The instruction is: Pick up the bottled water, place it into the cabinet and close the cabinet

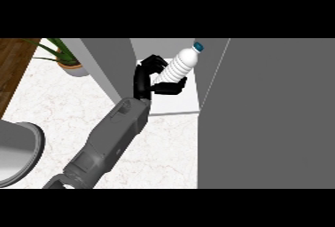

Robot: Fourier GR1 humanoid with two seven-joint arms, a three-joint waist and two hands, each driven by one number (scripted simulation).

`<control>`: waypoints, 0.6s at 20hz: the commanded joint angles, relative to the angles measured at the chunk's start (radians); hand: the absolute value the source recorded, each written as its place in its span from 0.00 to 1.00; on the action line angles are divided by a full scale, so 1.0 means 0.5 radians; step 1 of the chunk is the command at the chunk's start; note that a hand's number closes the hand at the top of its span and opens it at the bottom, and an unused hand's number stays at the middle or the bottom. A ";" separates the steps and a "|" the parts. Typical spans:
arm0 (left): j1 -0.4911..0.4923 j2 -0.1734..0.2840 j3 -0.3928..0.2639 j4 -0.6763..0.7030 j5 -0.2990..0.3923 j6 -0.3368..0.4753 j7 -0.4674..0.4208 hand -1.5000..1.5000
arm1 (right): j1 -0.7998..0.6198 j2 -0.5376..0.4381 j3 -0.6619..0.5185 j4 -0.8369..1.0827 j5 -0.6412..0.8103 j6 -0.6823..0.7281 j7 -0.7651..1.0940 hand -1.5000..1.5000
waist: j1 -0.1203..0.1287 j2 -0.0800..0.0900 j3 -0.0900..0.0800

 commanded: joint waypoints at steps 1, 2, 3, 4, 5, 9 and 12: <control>-0.134 0.000 -0.027 0.251 -0.118 0.235 -0.056 1.00 | 0.020 -0.027 -0.060 -0.101 -0.186 0.036 0.043 0.00 | -0.005 0.009 0.002; -0.243 0.044 -0.024 0.311 -0.153 0.301 0.051 1.00 | 0.075 -0.040 -0.068 -0.100 -0.166 0.071 -0.017 0.00 | -0.018 -0.001 0.003; -0.239 0.009 -0.084 0.380 -0.217 0.361 0.038 1.00 | -0.018 -0.032 -0.095 -0.069 -0.197 0.060 0.000 0.00 | 0.005 0.010 0.004; -0.255 0.000 -0.106 0.423 -0.225 0.460 0.052 1.00 | 0.036 -0.010 -0.005 -0.113 -0.155 0.062 0.012 0.00 | -0.030 0.012 0.002; -0.286 0.025 -0.100 0.486 -0.262 0.437 0.012 0.00 | 0.000 -0.015 -0.028 -0.104 -0.182 0.060 0.031 0.00 | -0.011 0.022 0.002; -0.387 0.001 -0.047 0.628 -0.250 0.487 0.049 0.00 | 0.012 0.010 -0.057 -0.165 -0.223 0.027 0.095 0.00 | -0.017 0.028 -0.001; -0.336 0.030 0.008 0.650 -0.232 0.508 -0.091 0.00 | -0.012 -0.034 -0.109 -0.147 -0.257 0.089 0.065 0.00 | -0.021 0.036 -0.002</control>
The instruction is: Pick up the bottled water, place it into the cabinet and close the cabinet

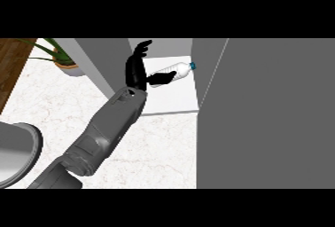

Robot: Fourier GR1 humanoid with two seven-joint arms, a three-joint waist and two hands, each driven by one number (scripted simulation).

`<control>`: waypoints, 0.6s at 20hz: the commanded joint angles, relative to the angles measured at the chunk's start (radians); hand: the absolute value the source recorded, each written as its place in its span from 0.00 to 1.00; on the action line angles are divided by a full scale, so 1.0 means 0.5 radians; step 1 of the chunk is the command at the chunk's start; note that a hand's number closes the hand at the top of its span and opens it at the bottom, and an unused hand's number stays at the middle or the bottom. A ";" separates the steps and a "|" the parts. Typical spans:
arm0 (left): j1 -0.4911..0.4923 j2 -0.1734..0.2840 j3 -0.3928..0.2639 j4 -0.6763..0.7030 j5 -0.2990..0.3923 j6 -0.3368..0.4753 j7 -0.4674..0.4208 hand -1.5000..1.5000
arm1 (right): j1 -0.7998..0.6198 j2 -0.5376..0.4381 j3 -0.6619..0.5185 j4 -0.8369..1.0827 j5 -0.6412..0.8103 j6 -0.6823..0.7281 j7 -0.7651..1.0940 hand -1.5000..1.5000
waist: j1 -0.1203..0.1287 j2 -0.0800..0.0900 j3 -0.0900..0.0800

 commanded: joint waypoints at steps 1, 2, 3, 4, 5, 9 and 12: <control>-0.041 0.014 0.062 0.056 0.007 0.010 -0.112 0.00 | 0.034 -0.012 -0.060 -0.169 -0.188 -0.005 0.101 0.00 | 0.002 0.004 -0.002; -0.040 0.041 0.084 0.025 0.024 -0.073 -0.160 0.00 | 0.024 -0.051 -0.081 -0.138 -0.199 0.062 0.037 0.00 | -0.010 0.005 -0.002; -0.035 0.098 0.077 0.022 0.015 -0.167 -0.181 0.00 | 0.069 -0.052 -0.059 -0.216 -0.238 0.068 0.064 0.00 | -0.003 0.004 -0.003; -0.058 0.030 0.127 -0.038 0.055 -0.137 -0.245 0.00 | 0.022 -0.053 -0.135 -0.114 -0.252 0.070 0.021 0.00 | -0.007 0.007 -0.002; -0.052 0.038 0.198 -0.114 0.115 -0.174 -0.322 0.00 | -0.029 -0.013 -0.078 0.018 -0.195 0.067 -0.011 0.00 | 0.010 0.004 -0.002; 0.017 0.019 0.374 -0.348 0.277 -0.485 -0.601 1.00 | -0.011 -0.005 -0.030 -0.080 -0.148 0.062 0.023 0.00 | 0.035 0.002 -0.007; 0.026 -0.014 0.347 -0.388 0.326 -0.701 -0.590 1.00 | 0.034 -0.020 -0.064 -0.076 -0.174 0.099 -0.015 0.00 | 0.026 -0.026 -0.002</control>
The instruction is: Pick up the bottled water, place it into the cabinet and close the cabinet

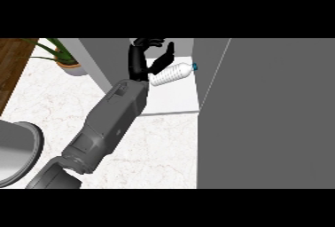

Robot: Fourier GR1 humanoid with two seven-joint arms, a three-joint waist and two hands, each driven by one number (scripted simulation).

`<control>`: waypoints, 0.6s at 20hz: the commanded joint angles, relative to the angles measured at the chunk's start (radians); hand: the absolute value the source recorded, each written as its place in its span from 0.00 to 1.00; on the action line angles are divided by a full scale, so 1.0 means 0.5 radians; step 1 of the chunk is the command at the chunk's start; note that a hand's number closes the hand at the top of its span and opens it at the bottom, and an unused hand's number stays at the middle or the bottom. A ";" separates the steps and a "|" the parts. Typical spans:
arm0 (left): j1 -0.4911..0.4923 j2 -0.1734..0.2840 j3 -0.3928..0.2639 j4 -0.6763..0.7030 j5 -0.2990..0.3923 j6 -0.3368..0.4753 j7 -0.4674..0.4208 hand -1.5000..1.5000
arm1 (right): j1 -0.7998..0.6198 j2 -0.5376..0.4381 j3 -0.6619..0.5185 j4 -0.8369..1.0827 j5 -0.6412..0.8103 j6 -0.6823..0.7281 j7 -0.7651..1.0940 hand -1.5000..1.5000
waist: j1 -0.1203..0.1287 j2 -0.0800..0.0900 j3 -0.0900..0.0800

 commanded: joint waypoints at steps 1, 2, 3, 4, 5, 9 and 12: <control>0.005 -0.026 0.039 -0.061 0.078 -0.240 -0.115 1.00 | -0.017 0.009 -0.013 -0.146 -0.123 -0.014 0.089 0.00 | 0.022 -0.013 0.003; 0.037 -0.027 0.025 -0.082 0.118 -0.273 -0.121 1.00 | 0.065 -0.016 -0.039 -0.123 -0.141 0.042 0.022 0.00 | -0.004 -0.022 0.004; 0.013 -0.027 0.000 -0.070 0.145 -0.252 -0.125 1.00 | -0.015 0.052 0.164 -0.212 -0.014 -0.036 0.169 0.00 | -0.004 -0.009 0.001; 0.068 -0.027 -0.066 -0.131 0.202 -0.240 -0.117 1.00 | 0.030 0.027 0.126 -0.222 -0.051 -0.014 0.161 0.00 | -0.014 -0.021 0.003; -0.001 -0.027 -0.069 -0.137 0.206 -0.213 -0.060 1.00 | 0.060 -0.006 0.051 -0.279 -0.115 -0.007 0.177 0.00 | 0.002 -0.026 0.003; 0.173 -0.027 -0.214 -0.334 0.303 -0.255 -0.041 1.00 | 0.070 -0.042 -0.050 -0.244 -0.142 0.036 0.140 0.00 | 0.044 -0.045 0.005; 0.339 -0.028 -0.396 -0.572 0.407 -0.401 0.029 1.00 | 0.061 0.015 0.076 -0.259 -0.053 -0.012 0.178 0.00 | 0.050 -0.056 0.003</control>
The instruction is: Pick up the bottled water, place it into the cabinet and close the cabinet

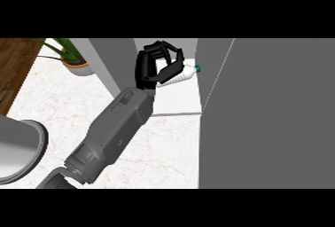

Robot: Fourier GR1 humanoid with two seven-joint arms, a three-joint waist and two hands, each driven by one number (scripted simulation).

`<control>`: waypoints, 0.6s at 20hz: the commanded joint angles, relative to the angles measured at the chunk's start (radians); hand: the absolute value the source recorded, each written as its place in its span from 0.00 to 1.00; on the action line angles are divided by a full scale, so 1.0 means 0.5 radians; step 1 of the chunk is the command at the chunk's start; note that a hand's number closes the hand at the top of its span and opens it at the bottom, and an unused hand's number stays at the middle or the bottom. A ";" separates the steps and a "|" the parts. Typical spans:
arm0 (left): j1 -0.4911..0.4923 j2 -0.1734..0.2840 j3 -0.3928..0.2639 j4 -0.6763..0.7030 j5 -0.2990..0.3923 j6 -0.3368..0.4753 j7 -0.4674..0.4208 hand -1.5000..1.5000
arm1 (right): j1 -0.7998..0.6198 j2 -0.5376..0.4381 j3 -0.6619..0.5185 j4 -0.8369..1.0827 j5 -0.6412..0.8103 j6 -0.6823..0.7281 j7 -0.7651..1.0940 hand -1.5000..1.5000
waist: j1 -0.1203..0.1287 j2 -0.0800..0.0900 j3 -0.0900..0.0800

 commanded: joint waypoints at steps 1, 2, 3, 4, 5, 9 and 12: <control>0.142 -0.002 -0.147 -0.259 0.137 -0.201 0.114 1.00 | 0.135 -0.014 -0.002 -0.280 -0.061 -0.003 0.071 0.00 | 0.013 -0.020 -0.001; 0.173 -0.002 -0.229 -0.335 0.192 -0.226 0.144 1.00 | 0.026 -0.004 0.026 -0.261 -0.032 -0.037 0.136 0.00 | 0.023 -0.009 -0.001; 0.318 -0.002 -0.247 -0.431 0.204 -0.303 0.118 1.00 | 0.150 0.008 0.072 -0.315 0.015 -0.037 0.104 0.00 | 0.040 -0.030 -0.003; 0.419 -0.002 -0.326 -0.538 0.264 -0.328 0.126 0.00 | 0.133 0.000 0.069 -0.284 0.021 -0.037 0.106 0.00 | 0.043 -0.031 -0.003; 0.468 -0.002 -0.321 -0.592 0.218 -0.395 0.132 0.00 | 0.153 0.015 0.024 -0.296 -0.008 -0.061 0.086 0.00 | 0.081 -0.032 -0.002; 0.763 -0.002 -0.590 -0.990 0.299 -0.326 0.207 0.00 | 0.185 0.046 0.145 -0.328 0.075 -0.099 0.091 0.00 | 0.095 -0.044 -0.002; 1.074 0.069 -0.691 -1.164 0.166 -0.325 0.166 0.00 | 0.174 0.080 0.240 -0.324 0.182 -0.156 0.121 0.00 | 0.128 -0.033 -0.001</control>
